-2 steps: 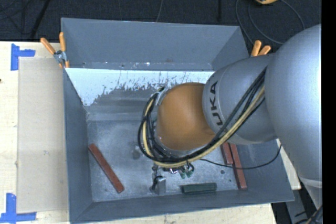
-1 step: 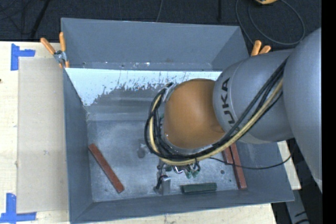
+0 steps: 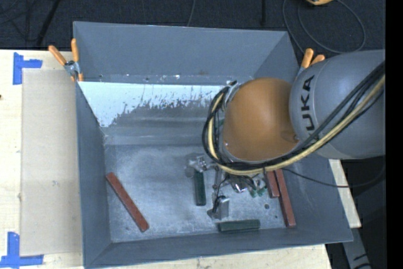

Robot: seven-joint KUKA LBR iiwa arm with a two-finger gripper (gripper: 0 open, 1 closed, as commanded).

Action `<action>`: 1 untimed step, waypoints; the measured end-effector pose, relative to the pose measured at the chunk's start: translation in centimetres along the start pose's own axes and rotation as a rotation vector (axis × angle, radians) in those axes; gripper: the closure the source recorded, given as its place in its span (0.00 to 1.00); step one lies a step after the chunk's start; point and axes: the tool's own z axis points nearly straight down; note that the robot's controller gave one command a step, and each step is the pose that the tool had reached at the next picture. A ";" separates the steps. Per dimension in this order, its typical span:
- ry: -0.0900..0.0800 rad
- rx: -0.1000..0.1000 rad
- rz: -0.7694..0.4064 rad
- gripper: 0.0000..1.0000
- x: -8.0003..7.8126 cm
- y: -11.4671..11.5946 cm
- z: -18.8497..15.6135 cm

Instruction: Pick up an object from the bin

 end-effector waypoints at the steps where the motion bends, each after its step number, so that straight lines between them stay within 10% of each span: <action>1: 0.000 0.005 0.068 0.00 1.7 -1.2 2.6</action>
Offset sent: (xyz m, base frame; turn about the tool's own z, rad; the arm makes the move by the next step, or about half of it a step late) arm 0.0164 -0.0249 -0.0756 0.1578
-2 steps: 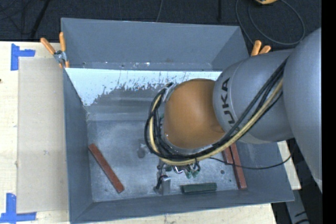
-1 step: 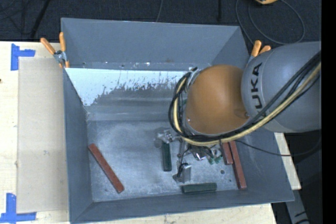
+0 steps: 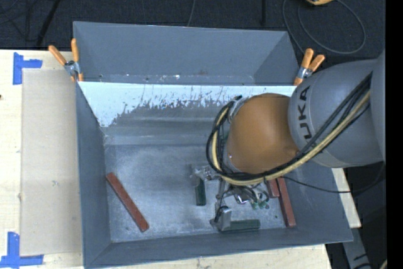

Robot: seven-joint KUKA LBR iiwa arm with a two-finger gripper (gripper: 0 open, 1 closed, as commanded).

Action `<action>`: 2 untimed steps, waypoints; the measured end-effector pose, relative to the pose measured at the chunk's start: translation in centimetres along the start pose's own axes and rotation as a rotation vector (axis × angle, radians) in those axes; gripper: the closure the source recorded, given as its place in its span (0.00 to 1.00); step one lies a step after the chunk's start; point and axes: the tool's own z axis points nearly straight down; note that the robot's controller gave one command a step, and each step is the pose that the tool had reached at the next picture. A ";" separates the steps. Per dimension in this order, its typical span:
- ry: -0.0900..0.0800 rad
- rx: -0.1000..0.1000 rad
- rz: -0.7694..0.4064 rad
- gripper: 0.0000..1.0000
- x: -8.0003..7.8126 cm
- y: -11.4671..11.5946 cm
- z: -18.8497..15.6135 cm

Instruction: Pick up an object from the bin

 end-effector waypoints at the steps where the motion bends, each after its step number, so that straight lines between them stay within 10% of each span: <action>1: 0.000 -0.004 0.092 1.00 -2.6 -1.5 5.0; 2: 0.000 -0.005 0.093 1.00 -2.6 -1.5 5.0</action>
Offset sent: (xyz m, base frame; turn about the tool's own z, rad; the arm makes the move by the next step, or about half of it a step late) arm 0.0000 0.0000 0.0000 0.0000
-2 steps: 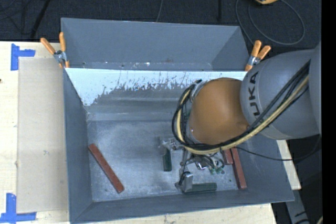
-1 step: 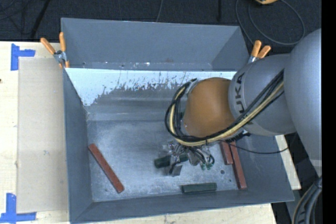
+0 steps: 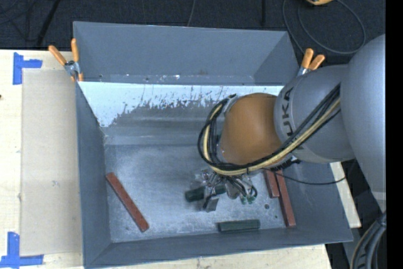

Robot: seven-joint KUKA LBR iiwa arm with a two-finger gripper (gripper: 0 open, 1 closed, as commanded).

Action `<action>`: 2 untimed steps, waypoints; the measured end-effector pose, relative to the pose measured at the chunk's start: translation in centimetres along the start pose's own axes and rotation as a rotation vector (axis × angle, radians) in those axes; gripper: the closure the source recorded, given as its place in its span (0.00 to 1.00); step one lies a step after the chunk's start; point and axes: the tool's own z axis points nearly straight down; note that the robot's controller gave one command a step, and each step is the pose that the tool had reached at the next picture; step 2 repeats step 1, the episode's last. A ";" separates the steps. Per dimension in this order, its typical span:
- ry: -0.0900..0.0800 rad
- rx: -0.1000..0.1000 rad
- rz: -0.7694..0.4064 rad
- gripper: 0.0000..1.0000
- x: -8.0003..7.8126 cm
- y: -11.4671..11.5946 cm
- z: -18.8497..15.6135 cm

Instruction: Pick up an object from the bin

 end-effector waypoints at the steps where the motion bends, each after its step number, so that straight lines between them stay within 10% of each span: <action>1: -0.007 0.001 0.031 1.00 -0.6 0.7 -17.8; 2: -0.007 0.001 0.031 1.00 -0.6 0.7 -17.8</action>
Offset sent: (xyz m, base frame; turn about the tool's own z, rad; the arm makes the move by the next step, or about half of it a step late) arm 0.0000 0.0000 0.0000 0.0000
